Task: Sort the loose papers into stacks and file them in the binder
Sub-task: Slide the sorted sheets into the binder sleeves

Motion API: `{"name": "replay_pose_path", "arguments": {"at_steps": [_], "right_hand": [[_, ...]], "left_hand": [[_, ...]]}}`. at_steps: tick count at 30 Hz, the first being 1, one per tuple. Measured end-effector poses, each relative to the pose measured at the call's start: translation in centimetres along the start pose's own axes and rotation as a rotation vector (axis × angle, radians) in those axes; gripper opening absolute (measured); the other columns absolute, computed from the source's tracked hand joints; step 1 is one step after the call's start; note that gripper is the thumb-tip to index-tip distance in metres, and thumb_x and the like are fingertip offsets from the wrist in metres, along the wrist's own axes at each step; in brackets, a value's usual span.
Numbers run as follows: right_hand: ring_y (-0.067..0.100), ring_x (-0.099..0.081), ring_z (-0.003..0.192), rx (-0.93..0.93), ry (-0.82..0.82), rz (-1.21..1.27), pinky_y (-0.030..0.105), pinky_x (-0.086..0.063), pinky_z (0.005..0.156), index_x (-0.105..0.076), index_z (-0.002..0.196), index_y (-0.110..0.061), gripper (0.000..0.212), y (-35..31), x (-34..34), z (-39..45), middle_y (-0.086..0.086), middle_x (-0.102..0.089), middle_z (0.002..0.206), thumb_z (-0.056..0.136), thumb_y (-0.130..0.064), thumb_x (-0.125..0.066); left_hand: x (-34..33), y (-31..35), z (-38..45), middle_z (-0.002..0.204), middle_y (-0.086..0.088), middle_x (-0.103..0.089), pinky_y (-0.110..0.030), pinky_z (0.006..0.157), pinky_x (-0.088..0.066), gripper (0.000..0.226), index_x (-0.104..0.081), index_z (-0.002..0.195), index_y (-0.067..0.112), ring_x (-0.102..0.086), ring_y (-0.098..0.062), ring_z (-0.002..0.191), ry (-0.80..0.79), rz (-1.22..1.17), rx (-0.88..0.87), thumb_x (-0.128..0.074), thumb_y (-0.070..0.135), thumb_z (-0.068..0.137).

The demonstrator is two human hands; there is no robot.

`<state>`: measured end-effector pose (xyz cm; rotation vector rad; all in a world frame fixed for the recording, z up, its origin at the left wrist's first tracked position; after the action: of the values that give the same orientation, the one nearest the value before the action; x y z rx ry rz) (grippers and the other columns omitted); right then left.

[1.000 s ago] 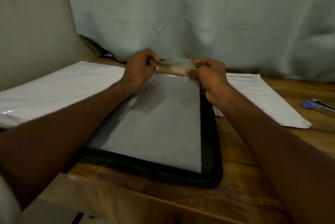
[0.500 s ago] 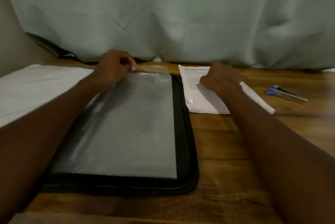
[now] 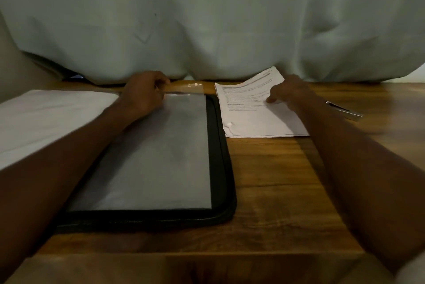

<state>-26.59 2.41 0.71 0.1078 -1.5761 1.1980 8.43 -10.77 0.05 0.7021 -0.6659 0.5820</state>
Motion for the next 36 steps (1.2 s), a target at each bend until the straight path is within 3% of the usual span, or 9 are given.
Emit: {"name": "replay_pose_path", "arguments": {"at_steps": [4, 10, 14, 18, 24, 26, 29, 32, 36], "right_hand": [[0.031, -0.068, 0.096, -0.043, 0.115, 0.232, 0.033, -0.052, 0.074, -0.064, 0.114, 0.005, 0.046, 0.4, 2.1, 0.3, 0.015, -0.065, 0.103, 0.075, -0.010, -0.084], [0.025, -0.070, 0.081, 0.195, 0.408, 0.350, 0.039, -0.062, 0.071, -0.067, 0.082, -0.016, 0.003, -3.3, 5.9, -2.8, 0.005, -0.072, 0.092, 0.080, -0.018, -0.068], [0.022, -0.071, 0.088, 0.375, 0.522, 0.394, 0.034, -0.060, 0.073, -0.071, 0.103, -0.020, 0.021, -5.2, 7.2, -4.4, 0.003, -0.075, 0.108, 0.084, -0.017, -0.064], [0.017, -0.067, 0.082, 0.391, 0.586, 0.428, 0.029, -0.056, 0.069, -0.072, 0.099, -0.023, 0.022, -6.0, 8.7, -5.0, -0.002, -0.074, 0.101, 0.081, -0.014, -0.063], [0.004, -0.061, 0.070, 0.422, 0.749, 0.611, 0.014, -0.046, 0.059, -0.071, 0.091, -0.024, 0.017, -6.7, 11.1, -6.8, -0.016, -0.064, 0.081, 0.077, -0.016, -0.065], [0.000, -0.066, 0.072, 0.519, 0.690, 0.862, 0.016, -0.053, 0.065, -0.072, 0.089, -0.019, 0.017, -7.2, 11.9, -6.9, -0.014, -0.069, 0.080, 0.073, -0.013, -0.071], [0.009, -0.073, 0.085, 0.593, 0.534, 1.142, 0.024, -0.060, 0.074, -0.071, 0.093, -0.008, 0.019, -7.5, 11.0, -6.4, 0.000, -0.075, 0.091, 0.075, -0.005, -0.075], [0.013, -0.073, 0.085, 0.534, 0.448, 1.270, 0.026, -0.061, 0.076, -0.072, 0.096, -0.005, 0.019, -7.6, 8.9, -5.8, 0.002, -0.076, 0.094, 0.078, 0.000, -0.076], [0.008, -0.072, 0.080, 0.440, 0.433, 1.335, 0.024, -0.060, 0.074, -0.071, 0.098, -0.007, 0.018, -6.8, 7.4, -4.8, 0.001, -0.076, 0.095, 0.082, 0.001, -0.074]], "left_hand": [[0.3, 0.9, 0.0, 0.105, -0.002, -0.071, -0.035, 0.097, -0.049, 0.036, -0.071, 0.117, 0.018, -0.065, -0.023, 0.102, 0.045, -0.051, 0.020, -0.079, 0.011, 0.082], [0.5, 2.4, -0.4, 0.099, -0.002, -0.074, -0.026, 0.088, -0.049, 0.022, -0.075, 0.110, 0.015, -0.067, -0.017, 0.094, 0.100, -0.193, 0.067, -0.077, 0.019, 0.088], [0.0, 3.7, -0.4, 0.101, 0.002, -0.073, -0.012, 0.083, -0.048, 0.028, -0.073, 0.114, 0.017, -0.067, -0.007, 0.093, 0.040, -0.486, 0.135, -0.077, 0.031, 0.090], [-0.7, 4.8, -0.1, 0.109, -0.002, -0.073, -0.005, 0.080, -0.046, 0.036, -0.068, 0.123, 0.010, -0.066, 0.002, 0.090, -0.024, -0.649, 0.158, -0.075, 0.028, 0.092], [-1.2, 5.0, 0.0, 0.115, 0.006, -0.075, -0.027, 0.102, -0.049, 0.064, -0.067, 0.125, 0.025, -0.068, -0.006, 0.110, -0.119, -0.754, 0.144, -0.077, 0.061, 0.073], [-1.2, 5.8, -0.3, 0.119, 0.007, -0.074, -0.033, 0.105, -0.050, 0.064, -0.065, 0.127, 0.032, -0.067, -0.008, 0.115, -0.159, -0.768, 0.124, -0.073, 0.066, 0.074], [-0.9, 7.1, -0.7, 0.125, 0.006, -0.072, -0.039, 0.102, -0.053, 0.053, -0.062, 0.132, 0.032, -0.067, -0.013, 0.118, -0.188, -0.860, 0.077, -0.070, 0.058, 0.087], [-0.5, 7.8, -1.1, 0.120, 0.008, -0.074, -0.038, 0.091, -0.060, 0.034, -0.066, 0.128, 0.030, -0.071, -0.014, 0.109, -0.167, -0.847, 0.070, -0.071, 0.034, 0.094], [-0.6, 6.7, -1.5, 0.102, -0.006, -0.079, -0.037, 0.075, -0.062, 0.028, -0.070, 0.124, 0.012, -0.076, -0.029, 0.093, -0.195, -0.783, 0.148, -0.069, 0.020, 0.097]]}}
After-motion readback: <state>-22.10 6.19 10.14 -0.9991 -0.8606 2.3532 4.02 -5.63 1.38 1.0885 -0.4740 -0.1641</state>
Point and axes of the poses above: each hand's wrist, its own z-axis towards the middle knuckle, its own x-axis out of the back of the hand, y = z × x, the point moved 5 cm from there along z, towards the middle knuckle
